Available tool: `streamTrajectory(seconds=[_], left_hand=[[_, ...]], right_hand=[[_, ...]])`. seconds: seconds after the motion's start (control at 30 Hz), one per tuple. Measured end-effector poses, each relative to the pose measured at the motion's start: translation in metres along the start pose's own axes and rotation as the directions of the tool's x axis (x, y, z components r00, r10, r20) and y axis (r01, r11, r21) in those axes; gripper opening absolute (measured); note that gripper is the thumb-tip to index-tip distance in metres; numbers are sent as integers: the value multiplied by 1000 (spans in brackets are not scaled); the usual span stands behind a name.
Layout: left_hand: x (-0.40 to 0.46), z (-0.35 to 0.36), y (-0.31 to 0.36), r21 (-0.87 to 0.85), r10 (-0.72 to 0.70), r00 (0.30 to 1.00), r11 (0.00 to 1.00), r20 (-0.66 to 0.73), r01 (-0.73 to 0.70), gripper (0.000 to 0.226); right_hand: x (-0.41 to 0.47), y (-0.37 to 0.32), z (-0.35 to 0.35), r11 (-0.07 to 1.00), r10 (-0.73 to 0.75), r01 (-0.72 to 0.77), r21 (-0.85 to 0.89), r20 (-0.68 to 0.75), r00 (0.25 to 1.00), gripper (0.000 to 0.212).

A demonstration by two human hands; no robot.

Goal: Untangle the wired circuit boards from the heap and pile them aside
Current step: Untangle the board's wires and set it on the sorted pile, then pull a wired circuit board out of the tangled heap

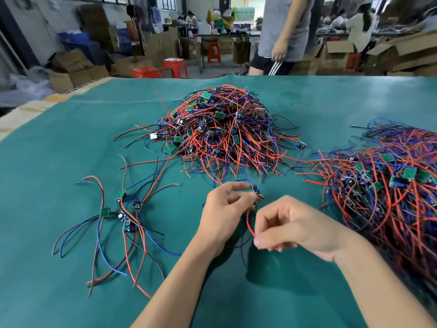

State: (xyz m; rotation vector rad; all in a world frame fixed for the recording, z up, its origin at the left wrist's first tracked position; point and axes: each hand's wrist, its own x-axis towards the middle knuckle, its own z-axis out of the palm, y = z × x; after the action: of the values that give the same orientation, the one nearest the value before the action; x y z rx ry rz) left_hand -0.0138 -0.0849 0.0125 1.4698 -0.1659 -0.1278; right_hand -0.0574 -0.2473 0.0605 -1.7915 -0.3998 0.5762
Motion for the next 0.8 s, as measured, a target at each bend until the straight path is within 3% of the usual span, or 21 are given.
streamTrajectory(seconds=[0.1, 0.2, 0.27, 0.33, 0.4, 0.43, 0.47, 0.57, 0.6, 0.67, 0.8], left_hand=[[1, -4, -1, -18, 5, 1000, 1000, 6, -5, 20], [2, -4, 1, -88, -1, 1000, 996, 14, 2, 22], [2, -5, 1, -174, -11, 1000, 985, 12, 13, 24], [2, -7, 2, -228, -9, 1000, 973, 26, 15, 26], [1, -7, 2, -216, 13, 998, 976, 64, 1, 24], [0, -7, 3, -206, 26, 996, 979, 90, -7, 25], [-1, -7, 3, -203, 37, 993, 979, 114, -14, 25], [-2, -9, 4, -235, 55, 986, 972, 158, -17, 29], [-2, -9, 5, -243, 57, 983, 970, 172, -14, 30], [-4, -9, 5, -248, 65, 976, 969, 206, -12, 28], [-4, -8, 7, -235, 68, 967, 972, 245, -9, 21]], right_hand=[[1, 7, 5, 998, 11, -11, -56, -12, 1000, 14], [3, 15, -3, 997, 36, -13, 79, -303, 952, 20], [2, 20, -16, 977, 48, 78, 201, -557, 829, 15], [-2, 25, -31, 960, 86, 154, 234, -768, 634, 19], [-3, 30, -38, 974, 112, 118, 194, -862, 494, 20], [-1, 31, -35, 978, 117, 94, 185, -866, 486, 20], [3, 31, -30, 976, 124, 88, 199, -839, 530, 21], [11, 26, -10, 936, 119, 113, 332, -604, 788, 24], [12, 25, -7, 928, 97, 117, 355, -530, 842, 22], [11, 24, -7, 925, 47, 144, 351, -482, 875, 16], [11, 25, -5, 927, 12, 192, 323, -537, 844, 9]])
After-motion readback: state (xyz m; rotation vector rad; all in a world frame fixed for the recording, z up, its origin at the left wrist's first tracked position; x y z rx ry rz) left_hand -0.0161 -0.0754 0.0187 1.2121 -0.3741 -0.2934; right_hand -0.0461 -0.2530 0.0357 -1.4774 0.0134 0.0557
